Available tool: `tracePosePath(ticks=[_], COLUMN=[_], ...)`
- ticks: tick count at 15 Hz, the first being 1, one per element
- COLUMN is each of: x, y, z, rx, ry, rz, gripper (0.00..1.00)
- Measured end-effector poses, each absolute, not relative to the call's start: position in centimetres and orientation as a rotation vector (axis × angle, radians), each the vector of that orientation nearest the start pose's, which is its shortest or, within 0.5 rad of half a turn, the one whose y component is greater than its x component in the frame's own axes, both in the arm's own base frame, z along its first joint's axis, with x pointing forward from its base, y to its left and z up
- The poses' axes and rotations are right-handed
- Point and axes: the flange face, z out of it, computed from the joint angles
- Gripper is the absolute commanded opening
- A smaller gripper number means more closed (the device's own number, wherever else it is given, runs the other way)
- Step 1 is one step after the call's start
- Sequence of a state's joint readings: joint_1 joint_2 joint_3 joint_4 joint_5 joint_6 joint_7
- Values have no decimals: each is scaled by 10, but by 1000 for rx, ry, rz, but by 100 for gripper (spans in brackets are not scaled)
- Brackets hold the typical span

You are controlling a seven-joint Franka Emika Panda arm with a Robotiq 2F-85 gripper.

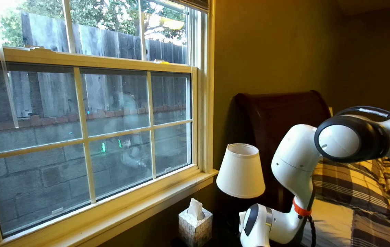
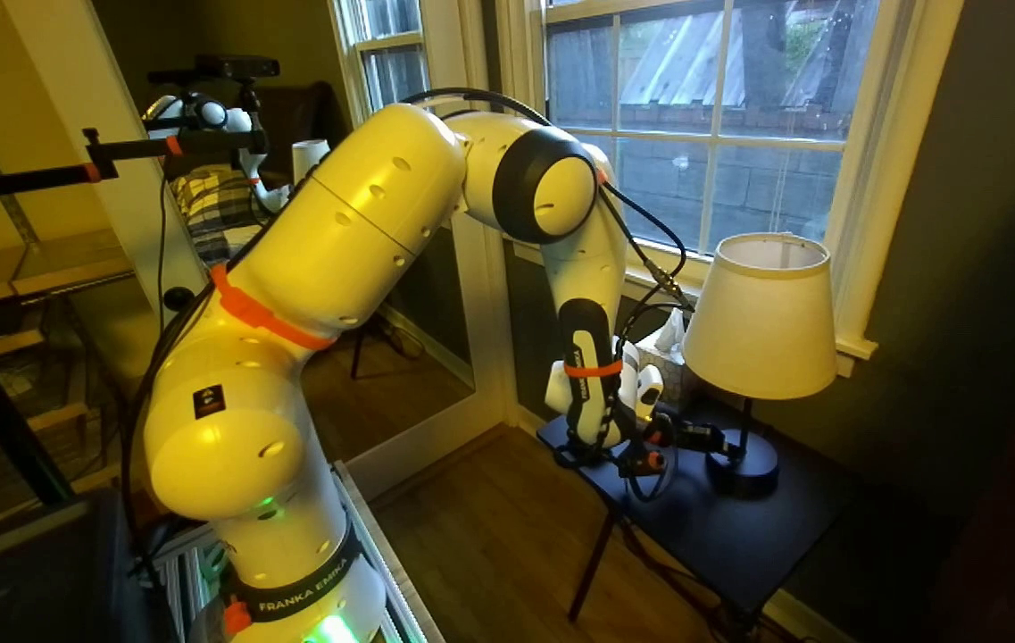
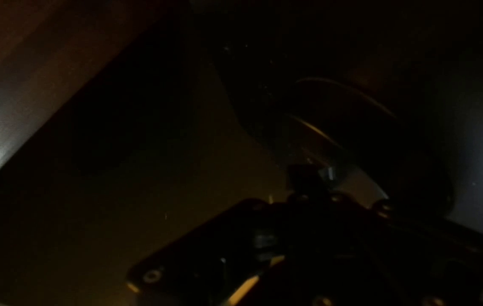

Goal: Turn on the lamp

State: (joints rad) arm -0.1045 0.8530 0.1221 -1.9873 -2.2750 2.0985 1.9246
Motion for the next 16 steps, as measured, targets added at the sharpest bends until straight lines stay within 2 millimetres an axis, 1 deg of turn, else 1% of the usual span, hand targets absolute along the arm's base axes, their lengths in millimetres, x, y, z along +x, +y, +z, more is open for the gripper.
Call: tracePosePath(ticks=[5, 10, 16], x=[554, 554, 554], y=[-22, -24, -21], z=[20, 17, 14], rx=[2062, 2017, 1960], ry=[199, 362, 556], rz=[937, 916, 896], gripper=[0, 0, 0])
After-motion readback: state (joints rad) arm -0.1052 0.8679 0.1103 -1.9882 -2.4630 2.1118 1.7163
